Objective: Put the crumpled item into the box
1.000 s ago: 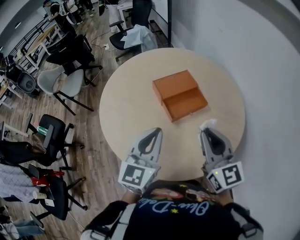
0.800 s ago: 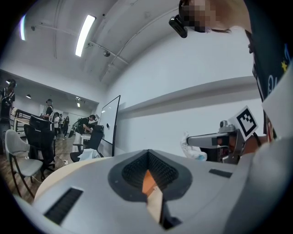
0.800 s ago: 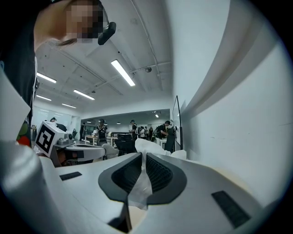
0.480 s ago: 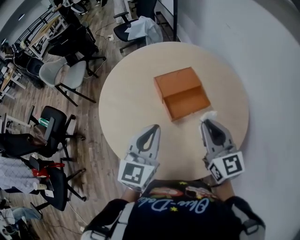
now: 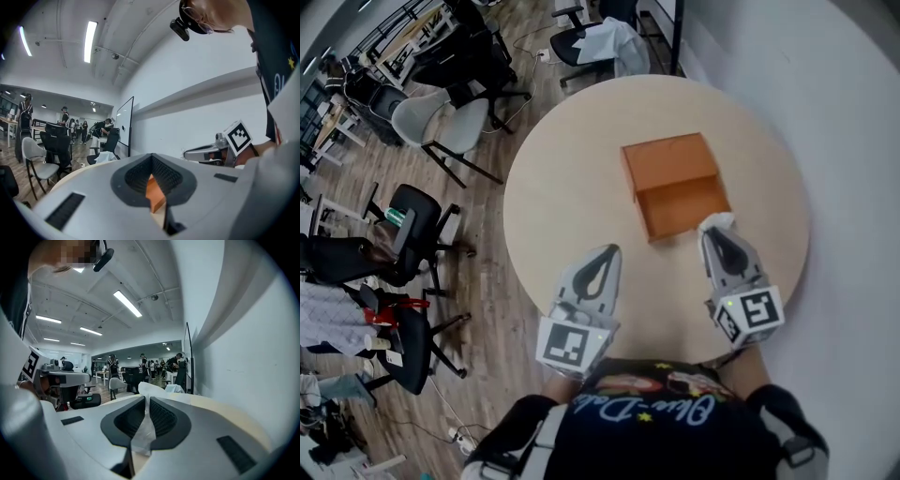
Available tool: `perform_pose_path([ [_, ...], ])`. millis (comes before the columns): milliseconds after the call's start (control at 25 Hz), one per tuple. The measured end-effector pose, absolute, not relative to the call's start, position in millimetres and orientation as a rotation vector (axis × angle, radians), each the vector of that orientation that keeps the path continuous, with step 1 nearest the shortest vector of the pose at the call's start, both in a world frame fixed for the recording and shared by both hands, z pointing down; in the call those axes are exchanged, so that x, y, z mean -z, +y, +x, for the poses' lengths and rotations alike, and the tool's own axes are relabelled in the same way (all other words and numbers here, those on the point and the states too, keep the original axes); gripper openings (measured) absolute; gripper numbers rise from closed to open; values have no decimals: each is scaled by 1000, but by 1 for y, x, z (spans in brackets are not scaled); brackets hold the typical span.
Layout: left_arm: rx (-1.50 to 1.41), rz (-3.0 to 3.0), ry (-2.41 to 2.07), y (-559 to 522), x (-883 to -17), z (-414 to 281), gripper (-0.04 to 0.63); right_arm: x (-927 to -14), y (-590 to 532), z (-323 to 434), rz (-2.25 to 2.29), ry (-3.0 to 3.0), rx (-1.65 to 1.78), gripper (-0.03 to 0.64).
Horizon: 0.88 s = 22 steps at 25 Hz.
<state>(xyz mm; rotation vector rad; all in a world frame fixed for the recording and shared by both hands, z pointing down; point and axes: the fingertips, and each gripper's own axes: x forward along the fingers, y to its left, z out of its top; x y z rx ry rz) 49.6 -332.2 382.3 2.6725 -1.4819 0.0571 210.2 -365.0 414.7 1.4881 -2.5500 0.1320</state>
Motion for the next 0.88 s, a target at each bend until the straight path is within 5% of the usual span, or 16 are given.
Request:
perform_pose_path([
  [880, -108, 2562, -1623, -353, -396, 32, -8, -529, -457, 191, 1271, -2385, -216, 26],
])
